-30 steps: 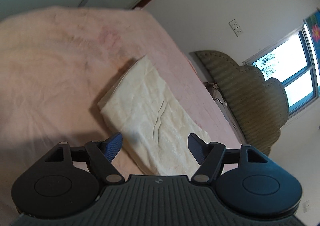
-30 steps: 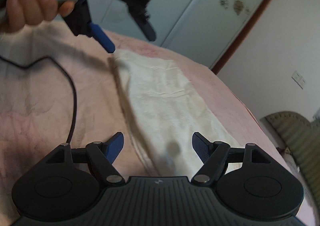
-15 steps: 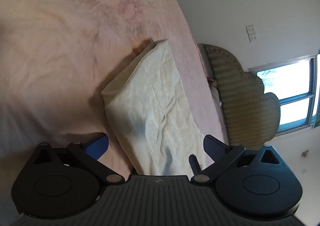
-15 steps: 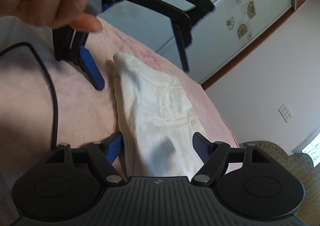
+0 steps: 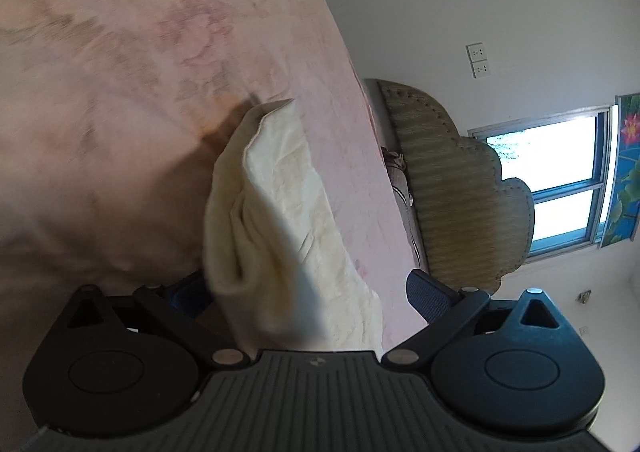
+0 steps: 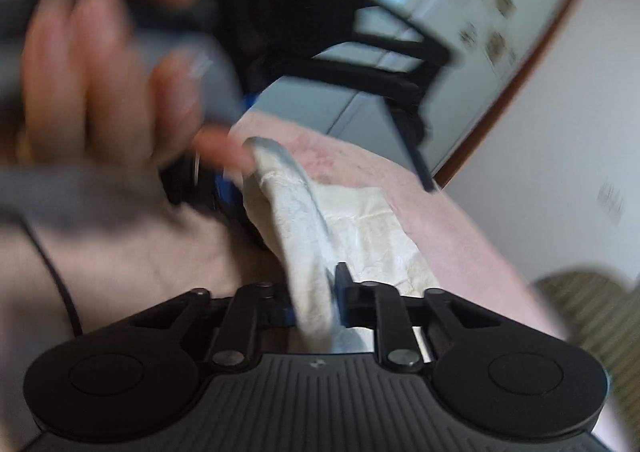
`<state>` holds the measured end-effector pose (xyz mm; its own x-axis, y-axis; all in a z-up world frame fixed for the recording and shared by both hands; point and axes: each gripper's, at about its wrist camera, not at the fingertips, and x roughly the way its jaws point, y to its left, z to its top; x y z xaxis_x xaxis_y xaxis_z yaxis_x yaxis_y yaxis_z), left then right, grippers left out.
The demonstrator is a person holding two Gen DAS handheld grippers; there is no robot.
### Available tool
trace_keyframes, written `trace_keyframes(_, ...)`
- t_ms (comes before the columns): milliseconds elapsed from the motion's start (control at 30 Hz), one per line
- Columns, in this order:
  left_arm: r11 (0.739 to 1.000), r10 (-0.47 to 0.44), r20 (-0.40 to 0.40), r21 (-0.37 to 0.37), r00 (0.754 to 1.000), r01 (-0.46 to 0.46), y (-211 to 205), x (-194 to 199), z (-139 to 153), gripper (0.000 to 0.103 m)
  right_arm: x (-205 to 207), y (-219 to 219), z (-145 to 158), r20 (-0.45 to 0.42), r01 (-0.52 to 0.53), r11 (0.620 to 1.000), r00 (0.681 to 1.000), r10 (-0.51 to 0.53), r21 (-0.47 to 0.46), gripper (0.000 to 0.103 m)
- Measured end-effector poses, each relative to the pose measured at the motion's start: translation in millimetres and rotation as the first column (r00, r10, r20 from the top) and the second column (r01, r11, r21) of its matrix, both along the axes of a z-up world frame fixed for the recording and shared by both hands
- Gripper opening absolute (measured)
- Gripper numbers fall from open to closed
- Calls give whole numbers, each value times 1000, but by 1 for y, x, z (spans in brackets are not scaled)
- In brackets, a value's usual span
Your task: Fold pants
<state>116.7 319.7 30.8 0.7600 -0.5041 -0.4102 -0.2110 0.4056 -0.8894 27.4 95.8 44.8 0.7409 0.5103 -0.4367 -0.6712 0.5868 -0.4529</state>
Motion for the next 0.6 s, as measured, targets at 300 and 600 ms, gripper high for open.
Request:
trace_keyframes(300,994,10,-75,110,997,-1,-11,24,-2,60,5,-34,30,-247,-101,992,962,118,79,14)
trace_keyframes(600,912,26,-34,410,999,-9,-35,11,23,16,65,-111,19,-474,224,954,874,-106,200,14)
